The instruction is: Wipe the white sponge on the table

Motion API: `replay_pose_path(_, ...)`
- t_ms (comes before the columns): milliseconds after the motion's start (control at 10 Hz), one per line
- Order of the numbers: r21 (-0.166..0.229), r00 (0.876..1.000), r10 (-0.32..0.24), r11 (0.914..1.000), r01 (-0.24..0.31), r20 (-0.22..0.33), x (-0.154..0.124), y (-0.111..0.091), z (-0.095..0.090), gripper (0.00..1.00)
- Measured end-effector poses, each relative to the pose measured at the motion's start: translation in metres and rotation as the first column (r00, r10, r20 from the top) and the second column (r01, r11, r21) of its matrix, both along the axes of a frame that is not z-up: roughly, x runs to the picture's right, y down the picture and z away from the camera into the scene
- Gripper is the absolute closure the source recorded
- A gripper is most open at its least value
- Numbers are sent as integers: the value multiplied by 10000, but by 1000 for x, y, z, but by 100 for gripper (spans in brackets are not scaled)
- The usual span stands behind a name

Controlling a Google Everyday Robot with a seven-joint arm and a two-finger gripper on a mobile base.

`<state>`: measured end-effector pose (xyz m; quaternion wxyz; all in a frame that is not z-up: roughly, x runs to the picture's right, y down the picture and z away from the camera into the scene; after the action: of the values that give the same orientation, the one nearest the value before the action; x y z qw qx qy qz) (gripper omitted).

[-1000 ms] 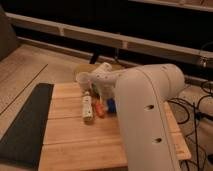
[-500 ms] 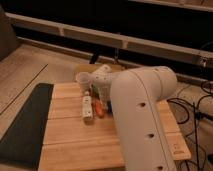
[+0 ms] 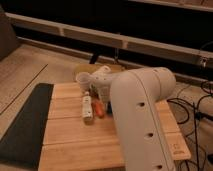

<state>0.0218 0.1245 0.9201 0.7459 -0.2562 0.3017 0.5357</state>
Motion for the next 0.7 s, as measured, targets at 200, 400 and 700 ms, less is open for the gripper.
replay_pose_path(200, -455, 9988, -106, 9989, 128, 474, -18, 12, -14, 100)
replay_pose_path(400, -1001, 9973, -535, 9933, 582, 494, -16, 24, -26, 100)
replay_pose_path(700, -1600, 9910, -1328, 9787, 1288, -145, 15, 28, -23, 100)
